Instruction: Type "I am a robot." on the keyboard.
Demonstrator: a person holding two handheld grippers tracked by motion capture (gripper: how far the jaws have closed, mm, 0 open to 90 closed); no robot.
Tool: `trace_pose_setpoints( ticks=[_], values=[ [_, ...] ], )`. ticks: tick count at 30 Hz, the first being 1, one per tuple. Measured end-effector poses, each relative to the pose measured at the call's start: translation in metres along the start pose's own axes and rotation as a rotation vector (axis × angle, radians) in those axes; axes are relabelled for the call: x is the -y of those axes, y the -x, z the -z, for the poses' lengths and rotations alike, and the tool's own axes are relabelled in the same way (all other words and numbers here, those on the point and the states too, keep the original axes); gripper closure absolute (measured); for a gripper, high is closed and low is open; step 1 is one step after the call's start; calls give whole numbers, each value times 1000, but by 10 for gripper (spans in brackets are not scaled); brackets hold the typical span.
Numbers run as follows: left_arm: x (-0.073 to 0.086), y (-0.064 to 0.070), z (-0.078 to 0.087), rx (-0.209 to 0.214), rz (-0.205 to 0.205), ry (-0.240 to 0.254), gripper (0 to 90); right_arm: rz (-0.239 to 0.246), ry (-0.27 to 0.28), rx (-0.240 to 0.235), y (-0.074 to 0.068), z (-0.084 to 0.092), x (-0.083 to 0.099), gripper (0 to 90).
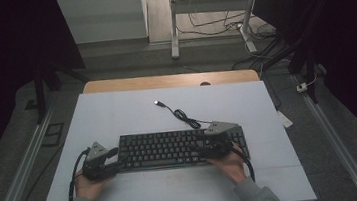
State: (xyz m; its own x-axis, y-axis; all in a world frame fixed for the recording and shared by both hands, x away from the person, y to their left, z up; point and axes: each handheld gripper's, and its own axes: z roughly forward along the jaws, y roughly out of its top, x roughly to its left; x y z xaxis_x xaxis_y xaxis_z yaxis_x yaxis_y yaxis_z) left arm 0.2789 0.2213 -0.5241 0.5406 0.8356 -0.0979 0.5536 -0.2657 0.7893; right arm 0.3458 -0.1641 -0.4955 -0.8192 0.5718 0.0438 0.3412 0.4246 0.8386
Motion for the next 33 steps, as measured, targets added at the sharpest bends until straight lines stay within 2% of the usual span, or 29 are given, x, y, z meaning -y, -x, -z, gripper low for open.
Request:
trace_pose_setpoints(
  ticks=[9,22,26,33],
  values=[
    [0,-1,1,18,12,1,459,-29,19,9,5,18,12,489],
    [-1,1,1,17,-3,1,435,-24,8,9,5,19,16,489],
    [-3,4,2,44,-19,-5,428,-29,7,14,6,20,16,488],
    [-12,18,2,102,-76,-27,414,-32,4,14,6,18,17,486]
  ],
)
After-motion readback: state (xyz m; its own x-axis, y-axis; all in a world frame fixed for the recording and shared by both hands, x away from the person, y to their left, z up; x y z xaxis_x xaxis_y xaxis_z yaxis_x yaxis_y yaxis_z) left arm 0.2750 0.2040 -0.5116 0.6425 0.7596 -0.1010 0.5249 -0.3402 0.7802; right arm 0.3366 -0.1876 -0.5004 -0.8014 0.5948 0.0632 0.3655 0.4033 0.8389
